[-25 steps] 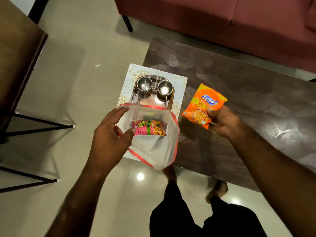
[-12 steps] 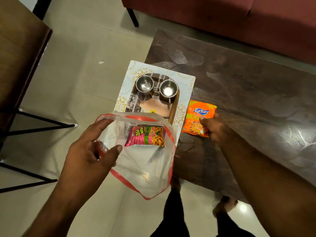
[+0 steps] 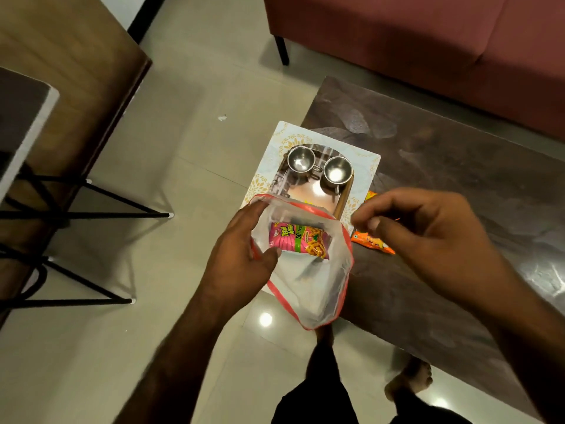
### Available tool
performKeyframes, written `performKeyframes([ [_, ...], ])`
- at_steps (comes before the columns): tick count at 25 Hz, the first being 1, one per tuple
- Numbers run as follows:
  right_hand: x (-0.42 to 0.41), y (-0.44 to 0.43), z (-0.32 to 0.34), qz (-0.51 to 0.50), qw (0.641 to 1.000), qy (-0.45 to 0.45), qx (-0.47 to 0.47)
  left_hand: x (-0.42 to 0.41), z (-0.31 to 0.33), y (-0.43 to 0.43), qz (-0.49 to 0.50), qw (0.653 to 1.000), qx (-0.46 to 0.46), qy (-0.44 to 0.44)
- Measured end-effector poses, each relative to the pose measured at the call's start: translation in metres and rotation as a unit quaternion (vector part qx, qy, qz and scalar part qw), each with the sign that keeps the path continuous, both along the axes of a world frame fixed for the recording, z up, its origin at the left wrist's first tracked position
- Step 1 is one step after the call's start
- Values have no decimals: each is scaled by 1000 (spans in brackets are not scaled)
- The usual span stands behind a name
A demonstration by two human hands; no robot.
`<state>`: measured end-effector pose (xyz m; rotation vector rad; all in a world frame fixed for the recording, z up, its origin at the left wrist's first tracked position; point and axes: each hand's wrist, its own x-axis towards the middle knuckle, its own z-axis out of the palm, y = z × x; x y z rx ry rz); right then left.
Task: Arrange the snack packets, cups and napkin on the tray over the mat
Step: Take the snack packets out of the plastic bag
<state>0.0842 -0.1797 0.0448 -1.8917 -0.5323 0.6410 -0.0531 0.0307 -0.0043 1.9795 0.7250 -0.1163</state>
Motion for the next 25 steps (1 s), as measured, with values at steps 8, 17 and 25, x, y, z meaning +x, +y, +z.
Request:
performKeyframes([
  [8, -41, 110, -65, 350, 858, -63, -370, -7, 15, -18, -37, 999, 27, -8],
  [17, -22, 119, -151, 294, 886, -17, -358, -16, 5, -7, -50, 999, 11, 12],
  [25, -38, 123, -146, 255, 895, 21, -367, -18, -2, -11, -72, 995, 55, 49],
])
